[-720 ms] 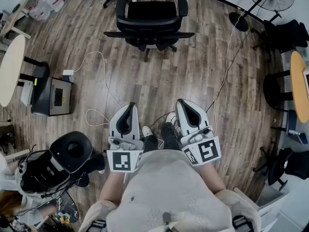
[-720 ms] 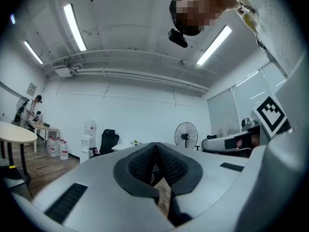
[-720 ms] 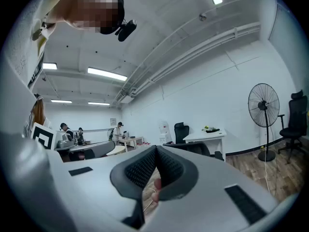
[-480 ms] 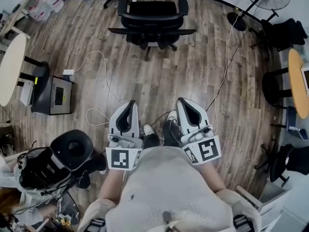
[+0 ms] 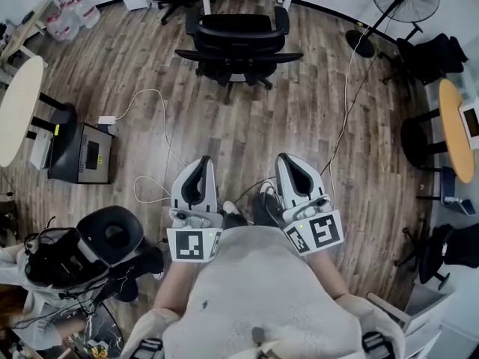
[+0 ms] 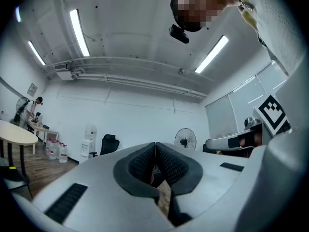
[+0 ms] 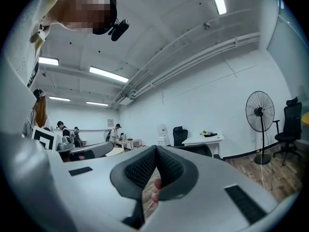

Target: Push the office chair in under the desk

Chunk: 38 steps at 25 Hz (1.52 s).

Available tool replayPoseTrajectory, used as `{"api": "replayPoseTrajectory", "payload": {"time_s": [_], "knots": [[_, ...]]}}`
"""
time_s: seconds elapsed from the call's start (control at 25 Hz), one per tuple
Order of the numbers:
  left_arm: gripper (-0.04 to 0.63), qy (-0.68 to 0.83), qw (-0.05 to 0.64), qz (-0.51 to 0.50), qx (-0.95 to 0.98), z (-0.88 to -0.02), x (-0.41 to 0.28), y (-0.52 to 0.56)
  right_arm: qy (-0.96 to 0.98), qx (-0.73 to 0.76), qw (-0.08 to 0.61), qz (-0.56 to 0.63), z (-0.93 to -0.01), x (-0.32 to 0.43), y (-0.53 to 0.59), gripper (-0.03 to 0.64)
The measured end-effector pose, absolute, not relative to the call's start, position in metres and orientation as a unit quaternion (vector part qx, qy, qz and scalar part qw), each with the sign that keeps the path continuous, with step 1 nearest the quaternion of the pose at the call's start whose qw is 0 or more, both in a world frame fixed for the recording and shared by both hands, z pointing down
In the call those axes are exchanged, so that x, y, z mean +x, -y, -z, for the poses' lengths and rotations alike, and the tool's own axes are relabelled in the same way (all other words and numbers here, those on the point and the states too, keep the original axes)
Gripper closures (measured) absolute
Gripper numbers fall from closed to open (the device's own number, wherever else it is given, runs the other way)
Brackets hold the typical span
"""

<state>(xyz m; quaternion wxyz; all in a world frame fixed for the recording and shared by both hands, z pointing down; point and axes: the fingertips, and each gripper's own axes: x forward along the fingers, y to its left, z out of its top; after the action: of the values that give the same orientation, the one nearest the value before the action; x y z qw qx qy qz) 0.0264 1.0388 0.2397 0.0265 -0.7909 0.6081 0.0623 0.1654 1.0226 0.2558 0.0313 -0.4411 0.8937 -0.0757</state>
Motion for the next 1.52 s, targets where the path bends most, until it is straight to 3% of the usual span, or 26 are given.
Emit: {"api": "replayPoseTrajectory", "payload": {"time_s": [0.36,0.4,0.56,0.72,1.52], "knots": [[0.567,-0.596,0.009,-0.06,-0.8,-0.248,0.005,-1.061,-0.883,-0.464,0.041,0.058,-0.254,0.168,-1.037,0.604],[0.56,-0.596,0.007,-0.057,-0.801,-0.25,0.006,-1.061,-0.885,-0.461,0.039,0.059,-0.255,0.169,-1.037,0.562],[0.443,-0.586,0.023,-0.045,-0.809,-0.249,0.012,-1.051,-0.887,-0.456,0.034,0.063,-0.259,0.173,-1.027,0.479],[0.385,-0.593,0.022,-0.043,-0.803,-0.253,0.012,-1.034,-0.891,-0.448,0.027,0.065,-0.267,0.174,-1.01,0.42],[0.38,-0.618,0.001,-0.01,-0.786,-0.279,-0.002,-0.886,-0.89,-0.449,-0.005,0.082,-0.295,0.175,-0.852,0.408]]}}
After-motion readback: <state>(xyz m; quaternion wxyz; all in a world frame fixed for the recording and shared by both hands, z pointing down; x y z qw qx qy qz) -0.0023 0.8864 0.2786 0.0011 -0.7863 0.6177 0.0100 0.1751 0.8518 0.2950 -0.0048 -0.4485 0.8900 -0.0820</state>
